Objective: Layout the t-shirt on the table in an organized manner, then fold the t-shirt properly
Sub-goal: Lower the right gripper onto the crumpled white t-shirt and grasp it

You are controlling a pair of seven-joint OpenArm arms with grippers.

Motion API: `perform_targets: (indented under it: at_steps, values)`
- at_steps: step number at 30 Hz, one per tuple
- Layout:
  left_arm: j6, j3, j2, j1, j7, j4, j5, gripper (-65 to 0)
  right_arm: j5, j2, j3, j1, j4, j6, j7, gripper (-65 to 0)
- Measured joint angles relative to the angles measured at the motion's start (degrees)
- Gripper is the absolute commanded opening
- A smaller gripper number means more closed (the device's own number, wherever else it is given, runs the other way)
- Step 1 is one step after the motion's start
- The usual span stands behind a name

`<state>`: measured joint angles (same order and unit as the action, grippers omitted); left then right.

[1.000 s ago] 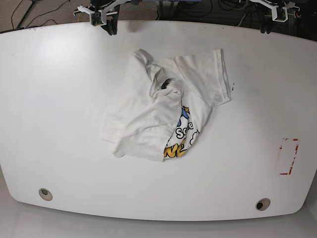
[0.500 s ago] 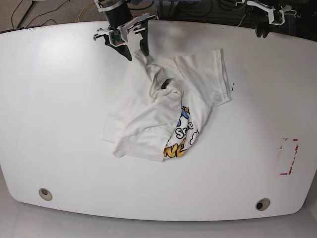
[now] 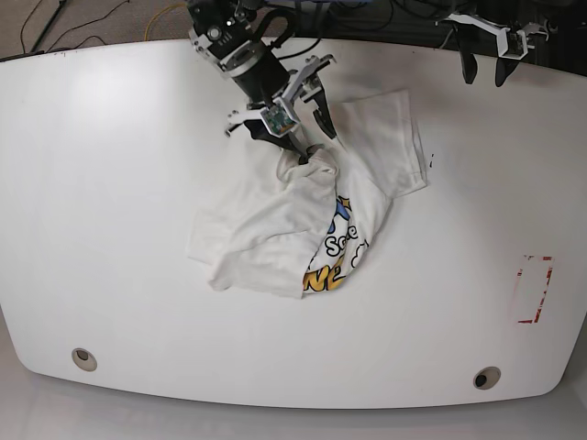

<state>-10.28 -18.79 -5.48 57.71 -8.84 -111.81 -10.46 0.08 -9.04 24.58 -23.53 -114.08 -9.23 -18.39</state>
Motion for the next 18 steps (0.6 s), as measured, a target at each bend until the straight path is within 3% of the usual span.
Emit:
perform_targets:
  at_steps: [8, 18]
  values:
    - [0.0, 0.0, 0.0, -0.1, 0.0, 0.0, 0.0, -35.3, -0.1, -0.2, 3.8, 8.3, 3.9, 0.1, -6.1, -35.4]
    - [0.0, -0.2, 0.0, -0.1, -0.1, 0.0, 0.0, -35.3, -0.1, 0.1, 8.2, 16.5, 15.2, 0.0, -7.6, -35.2]
